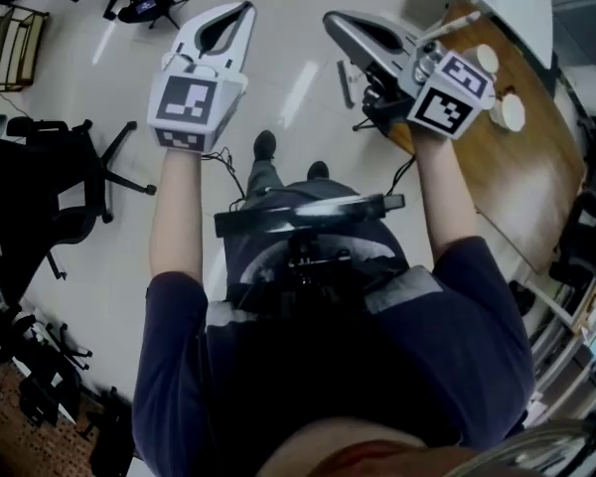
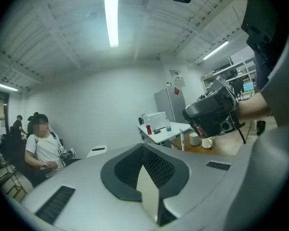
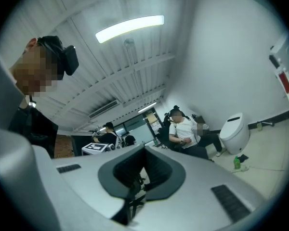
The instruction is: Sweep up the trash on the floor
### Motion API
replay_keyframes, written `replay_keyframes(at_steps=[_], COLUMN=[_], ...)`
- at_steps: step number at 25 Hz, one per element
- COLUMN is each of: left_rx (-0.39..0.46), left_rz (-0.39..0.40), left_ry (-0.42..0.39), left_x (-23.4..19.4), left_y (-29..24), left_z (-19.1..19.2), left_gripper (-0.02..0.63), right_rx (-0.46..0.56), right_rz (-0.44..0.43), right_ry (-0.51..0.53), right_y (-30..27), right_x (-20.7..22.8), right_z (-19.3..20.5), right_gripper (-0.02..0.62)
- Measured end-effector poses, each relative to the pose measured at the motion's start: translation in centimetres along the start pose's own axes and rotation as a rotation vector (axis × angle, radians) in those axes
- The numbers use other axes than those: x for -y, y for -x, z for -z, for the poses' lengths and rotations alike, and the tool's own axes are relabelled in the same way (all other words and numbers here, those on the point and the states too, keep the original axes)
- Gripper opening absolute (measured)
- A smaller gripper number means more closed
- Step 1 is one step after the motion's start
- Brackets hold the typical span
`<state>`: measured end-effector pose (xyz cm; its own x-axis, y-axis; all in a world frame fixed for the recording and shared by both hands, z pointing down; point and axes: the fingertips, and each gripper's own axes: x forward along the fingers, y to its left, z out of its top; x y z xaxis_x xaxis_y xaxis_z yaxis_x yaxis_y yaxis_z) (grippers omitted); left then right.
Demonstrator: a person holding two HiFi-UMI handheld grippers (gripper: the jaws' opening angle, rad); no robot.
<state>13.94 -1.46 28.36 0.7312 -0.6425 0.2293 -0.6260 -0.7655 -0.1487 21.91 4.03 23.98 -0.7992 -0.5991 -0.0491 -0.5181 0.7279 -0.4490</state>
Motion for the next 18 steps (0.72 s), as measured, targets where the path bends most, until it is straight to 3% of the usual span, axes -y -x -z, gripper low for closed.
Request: replay_keyframes(at_steps=[6,12,18], left_rx=[-0.048,-0.101,-0.11], left_rz=[-0.143,-0.291,-0.417], left_ry=[-0.001,0.018,0.064], left_x=[2.2,0.3,-0.4], left_y=[4.2,11.0,21.4], left_z=[0.0,1.9,5.4], left_gripper=[0.005,0.005,0.005], right_rx=[-0.103,-0.117,-0.214], right_rz=[-0.107,-0.277,-0.391], right_ry=[-0.006,-0.009,0.012], right_y=[0.4,-2.8,-7.0], right_x=[-1.9,-6.5,-14.4], right_z=[3.0,4.6,9.6], right_gripper=[0.006,0.006,0.006])
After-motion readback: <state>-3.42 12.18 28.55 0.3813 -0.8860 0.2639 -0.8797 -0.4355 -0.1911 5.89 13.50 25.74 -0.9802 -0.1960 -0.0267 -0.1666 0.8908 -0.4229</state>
